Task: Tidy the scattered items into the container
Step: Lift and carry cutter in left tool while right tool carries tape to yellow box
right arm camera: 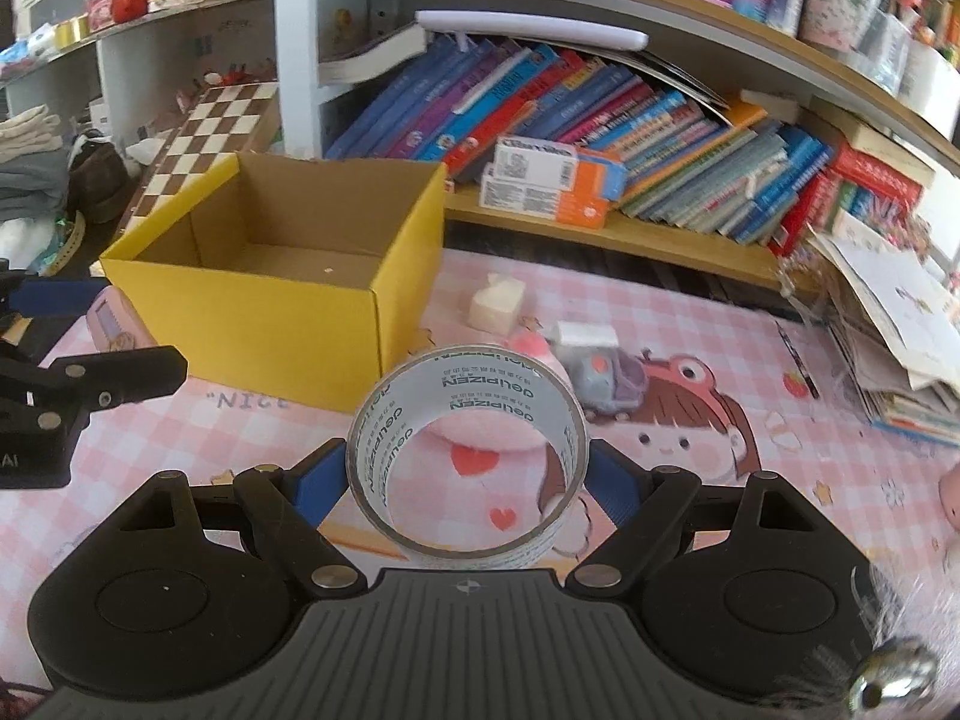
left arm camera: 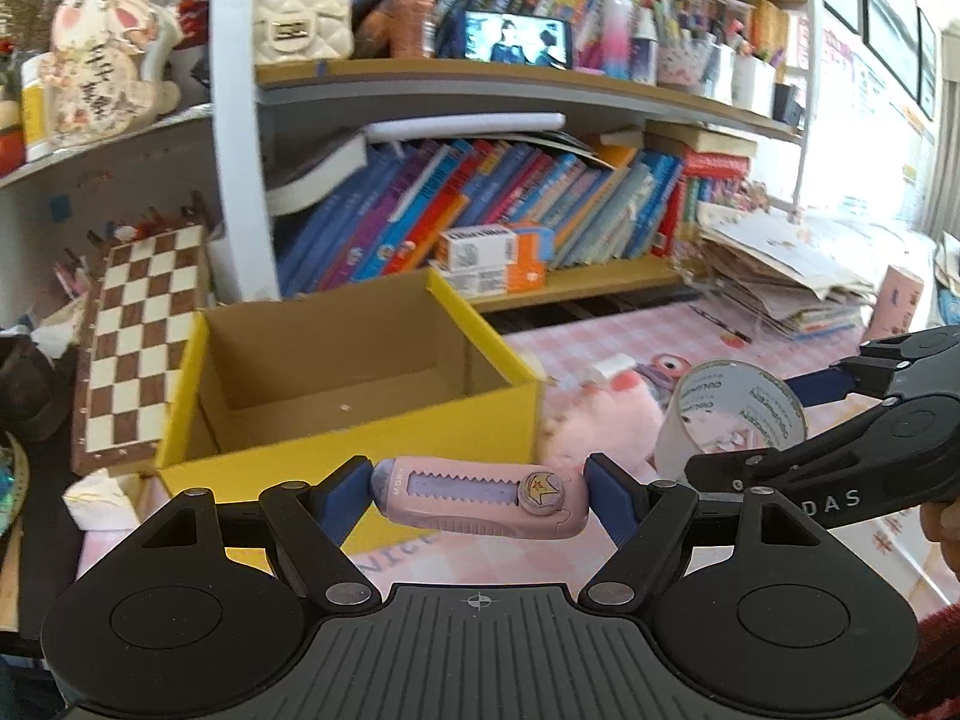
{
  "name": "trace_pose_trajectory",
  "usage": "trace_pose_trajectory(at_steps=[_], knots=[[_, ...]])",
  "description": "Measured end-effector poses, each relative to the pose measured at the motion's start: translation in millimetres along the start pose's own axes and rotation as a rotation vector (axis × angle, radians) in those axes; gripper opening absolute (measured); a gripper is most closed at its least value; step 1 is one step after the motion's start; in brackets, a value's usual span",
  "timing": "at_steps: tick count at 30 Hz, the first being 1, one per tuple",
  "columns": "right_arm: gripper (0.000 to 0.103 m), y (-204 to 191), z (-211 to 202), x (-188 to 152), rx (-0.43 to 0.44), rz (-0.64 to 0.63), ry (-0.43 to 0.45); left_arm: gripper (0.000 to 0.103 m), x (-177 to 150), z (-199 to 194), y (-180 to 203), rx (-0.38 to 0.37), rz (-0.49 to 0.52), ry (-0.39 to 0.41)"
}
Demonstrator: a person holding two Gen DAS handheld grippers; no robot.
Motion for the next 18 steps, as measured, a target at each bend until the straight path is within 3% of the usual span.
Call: trace_pose_trajectory(at_steps=[18], knots=[[0.083, -44, 34, 75, 0.081, -0.152, 0.045, 0.078, 47, 20, -72, 0.131, 0.01, 0.105]])
Point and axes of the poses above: each gripper's, at about its wrist camera, not at the fingertips, and z roughly the way its jaws point, y to its right, x to its top, the point moved 9 cm from there along z, roughly the way its jaws point, and after that the axes turned 1 degree about -y, right-handed, at the moved point
